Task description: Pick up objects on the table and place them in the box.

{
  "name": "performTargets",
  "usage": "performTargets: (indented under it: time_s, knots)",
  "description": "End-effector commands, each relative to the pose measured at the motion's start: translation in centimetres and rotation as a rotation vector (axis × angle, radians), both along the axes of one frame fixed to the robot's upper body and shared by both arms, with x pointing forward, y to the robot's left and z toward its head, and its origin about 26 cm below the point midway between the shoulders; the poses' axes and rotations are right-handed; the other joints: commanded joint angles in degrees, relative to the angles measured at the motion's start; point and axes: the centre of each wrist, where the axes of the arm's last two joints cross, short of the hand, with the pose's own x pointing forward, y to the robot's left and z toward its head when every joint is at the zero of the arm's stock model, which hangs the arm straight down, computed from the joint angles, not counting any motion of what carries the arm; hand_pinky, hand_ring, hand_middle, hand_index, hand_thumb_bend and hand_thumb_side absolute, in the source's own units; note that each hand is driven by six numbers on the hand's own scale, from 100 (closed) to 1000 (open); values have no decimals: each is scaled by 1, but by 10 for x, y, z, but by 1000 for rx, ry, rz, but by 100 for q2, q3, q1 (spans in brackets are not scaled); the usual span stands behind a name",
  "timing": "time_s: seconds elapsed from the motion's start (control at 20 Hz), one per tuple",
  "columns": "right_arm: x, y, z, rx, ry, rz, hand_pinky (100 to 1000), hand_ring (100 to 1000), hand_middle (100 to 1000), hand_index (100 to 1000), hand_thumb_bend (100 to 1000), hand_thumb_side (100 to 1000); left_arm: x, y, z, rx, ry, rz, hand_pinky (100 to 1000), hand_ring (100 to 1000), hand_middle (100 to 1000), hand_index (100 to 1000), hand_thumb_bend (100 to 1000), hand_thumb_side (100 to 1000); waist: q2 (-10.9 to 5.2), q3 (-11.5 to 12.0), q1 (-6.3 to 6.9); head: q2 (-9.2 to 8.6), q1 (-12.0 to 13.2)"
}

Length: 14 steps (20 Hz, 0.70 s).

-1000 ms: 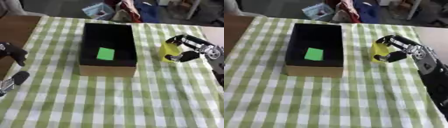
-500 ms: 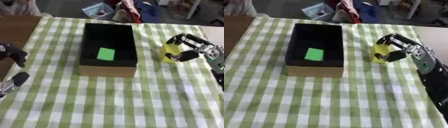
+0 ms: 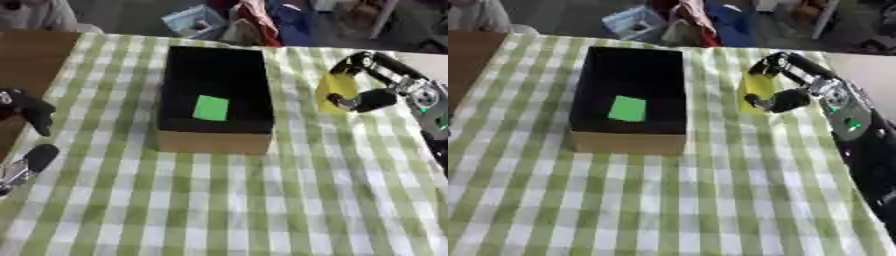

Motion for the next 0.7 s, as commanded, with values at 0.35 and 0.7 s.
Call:
performTargets:
  time_s: [0.35, 0.7]
  knots:
    - [5, 54, 64, 5, -141, 179, 731, 577, 403, 666, 228, 159, -2, 1, 3, 19, -2, -13, 726, 501, 511, 700, 447, 454, -236, 65, -24, 45, -96]
    - [17, 100, 52, -31, -88, 266, 730, 578, 412, 674, 211, 191, -1, -2, 5, 11, -7, -38, 726, 501, 511, 700, 445, 447, -271, 231, -17, 6, -212]
